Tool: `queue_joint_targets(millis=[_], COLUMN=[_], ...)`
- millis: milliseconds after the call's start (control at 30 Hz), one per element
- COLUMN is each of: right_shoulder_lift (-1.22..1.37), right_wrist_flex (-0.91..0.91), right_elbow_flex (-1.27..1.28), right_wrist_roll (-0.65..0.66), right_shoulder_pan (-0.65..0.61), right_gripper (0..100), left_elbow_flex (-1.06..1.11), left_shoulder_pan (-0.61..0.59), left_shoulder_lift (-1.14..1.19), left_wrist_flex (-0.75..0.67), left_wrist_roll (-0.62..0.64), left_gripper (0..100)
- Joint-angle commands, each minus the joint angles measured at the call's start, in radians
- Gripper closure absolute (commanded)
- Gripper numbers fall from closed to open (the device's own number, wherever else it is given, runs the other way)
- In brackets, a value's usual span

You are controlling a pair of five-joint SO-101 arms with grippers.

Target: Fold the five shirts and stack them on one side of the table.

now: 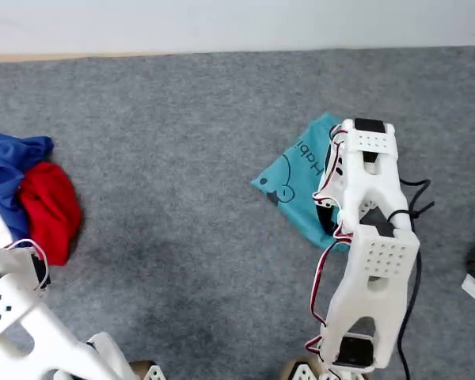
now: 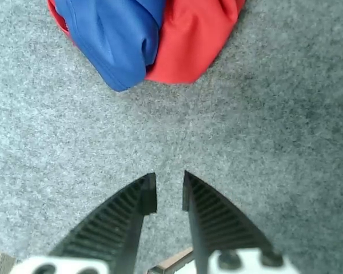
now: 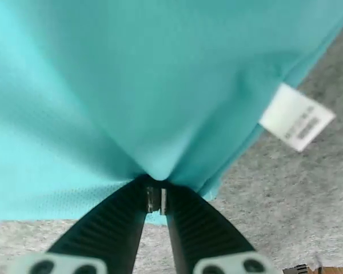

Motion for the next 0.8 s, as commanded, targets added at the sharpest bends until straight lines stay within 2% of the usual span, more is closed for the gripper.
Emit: queue_joint_targets(millis=[0,300,600,767], right_shoulder_lift=[-0.091,-0.354,-0.159,-0.058], right_wrist_flex=[0.036,-0.01,-0.337,-0.467], right_elbow_flex=[-0.044,-0.044,-0.044,-0.048], right_wrist_roll=[0.012,0.012,0.155,0.245], right_shoulder_pan=[0.005,-0.021,0.074,0.079], right_gripper=[98.9,98.9,98.9,98.9], left_elbow_flex=[-0.002,-0.002,-0.002,-0.002], left_shoulder_pan=[0.002,0.002,0.002,0.002], left_shoulder_lift=[-0.014,-0.014,-0.014,-0.014], left_wrist_flex=[0.026,0.026,0.026,0.026], left_wrist_roll=[-0.005,-0.005,-0.005,-0.005], left_gripper=[92,92,92,92])
